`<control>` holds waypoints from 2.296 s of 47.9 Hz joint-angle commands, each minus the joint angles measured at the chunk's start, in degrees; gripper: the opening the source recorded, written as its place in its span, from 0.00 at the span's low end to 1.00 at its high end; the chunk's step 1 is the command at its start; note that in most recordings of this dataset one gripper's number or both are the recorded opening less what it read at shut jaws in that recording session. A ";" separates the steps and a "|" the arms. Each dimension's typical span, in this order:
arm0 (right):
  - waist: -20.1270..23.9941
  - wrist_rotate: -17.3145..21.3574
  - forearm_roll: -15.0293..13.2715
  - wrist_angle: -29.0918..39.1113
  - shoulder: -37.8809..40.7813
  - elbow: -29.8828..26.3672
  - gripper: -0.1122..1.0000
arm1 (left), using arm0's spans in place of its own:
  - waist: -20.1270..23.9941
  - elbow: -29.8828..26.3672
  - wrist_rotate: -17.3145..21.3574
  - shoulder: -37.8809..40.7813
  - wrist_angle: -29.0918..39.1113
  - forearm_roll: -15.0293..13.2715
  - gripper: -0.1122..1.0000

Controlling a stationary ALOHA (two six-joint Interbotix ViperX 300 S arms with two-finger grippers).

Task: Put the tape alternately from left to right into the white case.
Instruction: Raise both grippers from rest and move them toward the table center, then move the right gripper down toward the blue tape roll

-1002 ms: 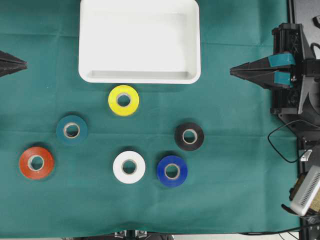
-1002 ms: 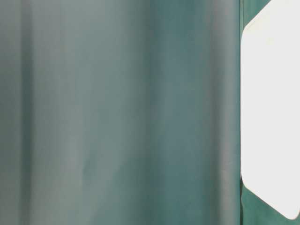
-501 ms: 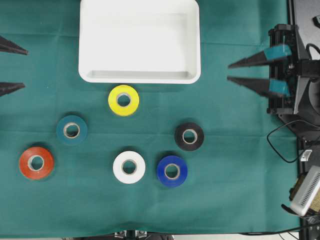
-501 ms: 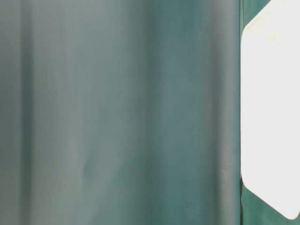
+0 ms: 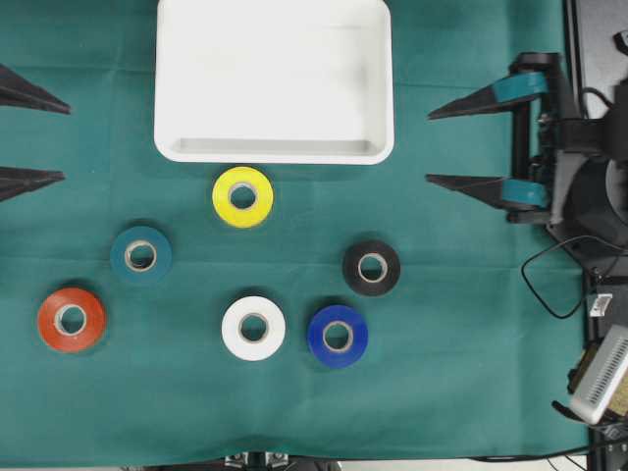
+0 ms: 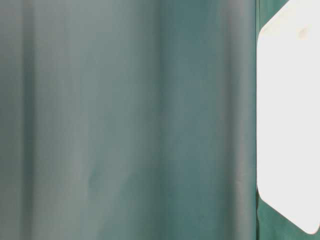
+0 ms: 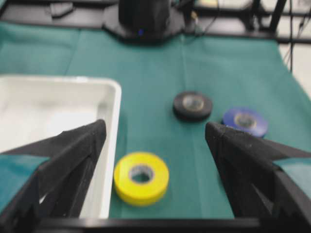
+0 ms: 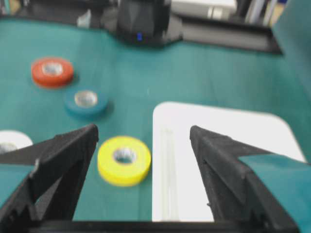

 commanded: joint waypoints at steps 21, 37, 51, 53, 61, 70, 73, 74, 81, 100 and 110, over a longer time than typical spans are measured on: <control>-0.44 1.14 0.09 5.45 15.82 -9.40 0.86 | 1.76 -4.39 -0.53 9.84 3.52 -0.18 0.67; -0.53 1.05 0.09 9.32 23.82 -13.89 0.86 | 2.11 -8.53 -0.53 18.37 8.26 -0.18 0.67; -0.44 1.05 -0.70 12.74 28.56 -16.79 0.86 | 2.11 -11.25 -0.44 24.17 10.11 -0.09 0.67; -0.44 1.05 -0.97 12.74 28.83 -16.96 0.86 | 2.11 -11.43 -0.44 24.61 10.37 -0.18 0.67; -0.44 1.05 -1.14 12.57 29.18 -17.23 0.86 | 2.11 -11.95 -0.44 25.14 10.81 -0.18 0.66; -0.44 1.05 -1.14 12.57 29.18 -16.96 0.86 | 2.11 -12.04 -0.44 25.14 10.81 -0.18 0.66; -0.44 1.05 -1.23 12.57 29.09 -16.87 0.86 | 2.11 -12.04 -0.44 25.14 10.81 -0.18 0.66; -0.44 1.05 -1.14 12.57 29.18 -16.87 0.86 | 2.11 -12.04 -0.44 25.14 10.81 -0.18 0.66; -0.44 1.14 -1.14 12.57 29.18 -16.87 0.86 | 2.11 -12.04 -0.44 25.14 10.81 -0.18 0.66; 3.69 2.64 -1.14 12.83 29.09 -17.05 0.85 | 2.11 -11.87 -0.44 25.14 10.81 -0.18 0.66; 7.47 4.75 -1.23 12.83 29.18 -16.96 0.85 | 2.11 -11.78 -0.44 25.14 10.81 -0.18 0.66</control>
